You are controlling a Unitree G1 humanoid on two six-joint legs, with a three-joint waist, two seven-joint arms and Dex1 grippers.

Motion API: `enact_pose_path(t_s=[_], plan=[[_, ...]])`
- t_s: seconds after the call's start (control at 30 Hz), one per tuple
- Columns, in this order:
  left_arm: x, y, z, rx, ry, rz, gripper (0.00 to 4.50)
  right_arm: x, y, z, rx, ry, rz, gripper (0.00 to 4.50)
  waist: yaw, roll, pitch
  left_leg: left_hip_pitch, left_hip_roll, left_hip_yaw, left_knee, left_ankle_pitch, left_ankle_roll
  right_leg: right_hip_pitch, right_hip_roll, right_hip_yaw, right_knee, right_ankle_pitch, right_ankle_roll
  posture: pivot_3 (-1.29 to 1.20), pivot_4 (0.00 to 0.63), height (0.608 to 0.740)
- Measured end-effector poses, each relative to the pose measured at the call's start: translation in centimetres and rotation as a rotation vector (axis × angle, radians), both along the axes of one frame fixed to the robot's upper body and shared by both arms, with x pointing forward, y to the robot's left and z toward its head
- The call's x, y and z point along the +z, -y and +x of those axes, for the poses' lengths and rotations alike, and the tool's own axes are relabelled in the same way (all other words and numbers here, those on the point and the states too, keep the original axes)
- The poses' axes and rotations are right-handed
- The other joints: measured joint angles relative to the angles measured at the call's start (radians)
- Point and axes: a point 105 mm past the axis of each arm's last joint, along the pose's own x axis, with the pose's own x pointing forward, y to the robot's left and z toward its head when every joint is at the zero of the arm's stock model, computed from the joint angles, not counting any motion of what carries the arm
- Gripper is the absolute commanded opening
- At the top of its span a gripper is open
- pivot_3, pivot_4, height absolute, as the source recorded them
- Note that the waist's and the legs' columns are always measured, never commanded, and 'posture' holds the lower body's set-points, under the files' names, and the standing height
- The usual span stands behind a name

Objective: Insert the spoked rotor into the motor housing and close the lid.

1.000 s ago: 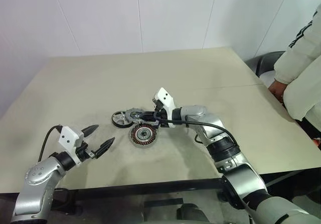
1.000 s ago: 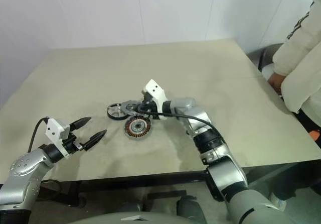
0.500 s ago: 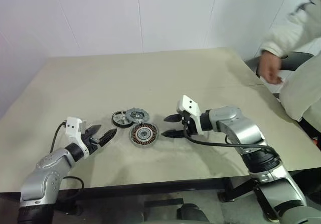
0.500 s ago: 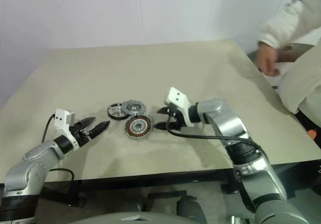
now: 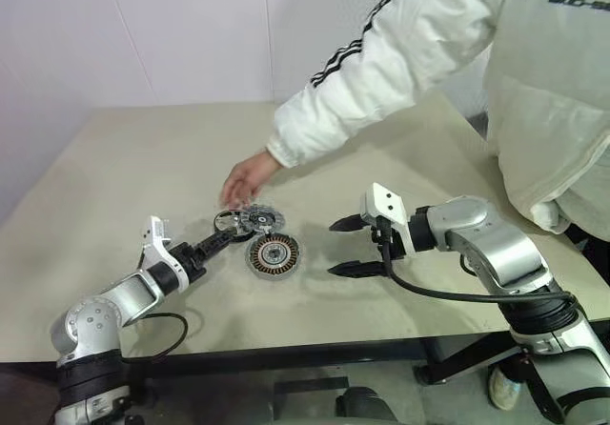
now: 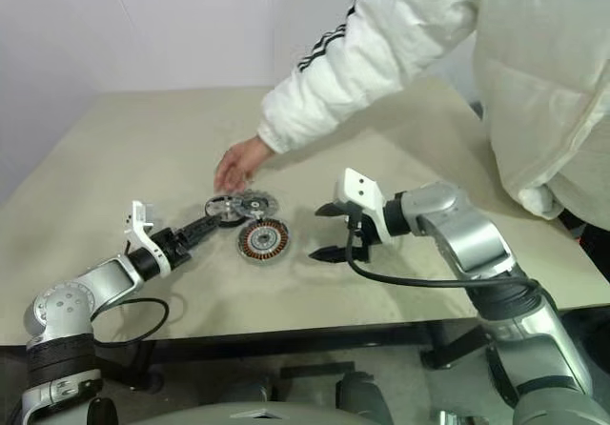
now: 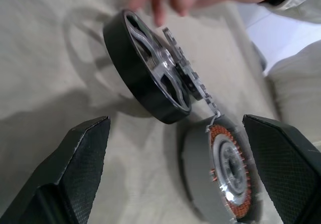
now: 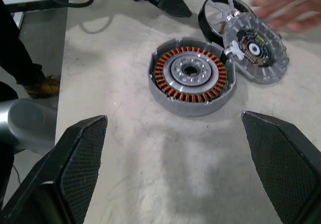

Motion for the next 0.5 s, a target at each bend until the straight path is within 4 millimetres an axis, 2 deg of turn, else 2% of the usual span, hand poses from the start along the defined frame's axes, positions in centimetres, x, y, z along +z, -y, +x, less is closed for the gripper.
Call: enact_pose_path(t_s=[0.23,0.5], plan=[[0.0,0.8,0.8,0.033,-0.017,-0.065,4.5,0.0,0.0,0.0,0.001,-0.004,0.006,4.49,0.001,-0.001,0.0,0.0,0.0,0.0,0.0,0.001,-0.001,0.0,0.0,0.0,0.0,0.0,0.0,0.0,0.0,0.74],[-0.1,0.5,1.2,0.067,-0.028,-0.075,4.5,0.0,0.0,0.0,-0.005,-0.002,0.007,4.49,0.002,-0.001,0.0,0.0,-0.001,0.0,0.0,0.001,-0.002,0.0,0.0,0.0,0.0,0.0,0.0,0.0,0.0,0.74]])
